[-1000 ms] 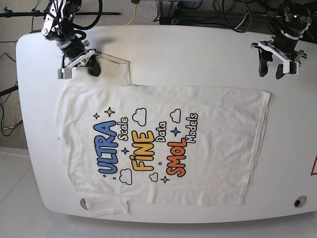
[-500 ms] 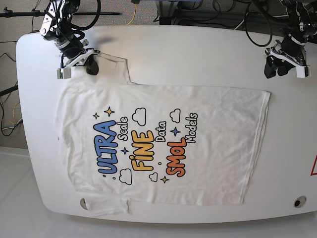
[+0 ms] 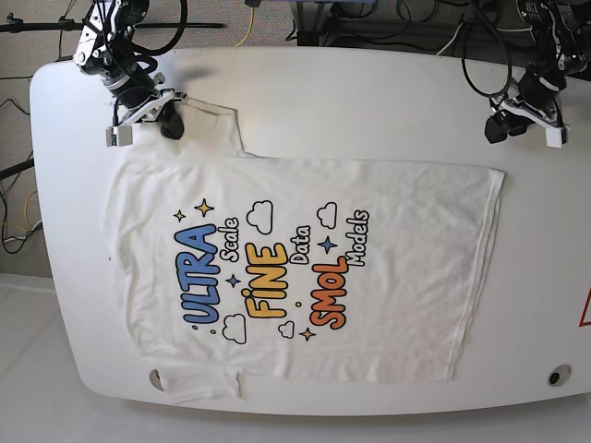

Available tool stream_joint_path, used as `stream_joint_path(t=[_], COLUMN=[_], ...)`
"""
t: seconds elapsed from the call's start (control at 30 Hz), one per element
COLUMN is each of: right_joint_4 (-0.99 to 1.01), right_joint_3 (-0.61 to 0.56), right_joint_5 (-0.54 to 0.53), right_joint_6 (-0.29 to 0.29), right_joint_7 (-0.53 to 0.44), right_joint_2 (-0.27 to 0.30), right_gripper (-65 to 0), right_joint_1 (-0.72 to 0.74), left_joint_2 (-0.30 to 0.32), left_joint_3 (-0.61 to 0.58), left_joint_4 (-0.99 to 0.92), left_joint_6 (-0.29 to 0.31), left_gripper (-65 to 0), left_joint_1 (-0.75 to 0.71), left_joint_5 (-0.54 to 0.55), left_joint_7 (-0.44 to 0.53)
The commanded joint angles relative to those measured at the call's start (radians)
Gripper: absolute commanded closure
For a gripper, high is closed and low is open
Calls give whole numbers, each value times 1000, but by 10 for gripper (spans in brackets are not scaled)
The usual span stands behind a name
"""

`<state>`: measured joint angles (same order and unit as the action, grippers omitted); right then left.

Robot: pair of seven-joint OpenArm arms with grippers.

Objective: Fold the T-shirt properly
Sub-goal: 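Lower the left gripper onto the shirt corner opposite the right gripper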

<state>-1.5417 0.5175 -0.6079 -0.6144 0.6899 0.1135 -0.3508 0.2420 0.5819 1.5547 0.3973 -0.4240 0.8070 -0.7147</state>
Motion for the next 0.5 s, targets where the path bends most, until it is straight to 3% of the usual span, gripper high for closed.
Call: stream_joint_path(t=[0.0, 0.47], right_joint_4=[-6, -12], right_joint_3=[0, 3], right_joint_5=[27, 17], right_joint_6=[9, 6], right_joint_7=[33, 30], right_joint_2=[7, 8], right_gripper=[0, 0], right_joint_1=[-9, -5], left_joint_2=[18, 26], left_joint_3=[0, -83], left_joint_4=[-5, -90], left_joint_6=[13, 33], left_gripper=[-323, -317], left_joint_1=[16, 91], left_joint_5=[23, 16], left_joint_7=[13, -3])
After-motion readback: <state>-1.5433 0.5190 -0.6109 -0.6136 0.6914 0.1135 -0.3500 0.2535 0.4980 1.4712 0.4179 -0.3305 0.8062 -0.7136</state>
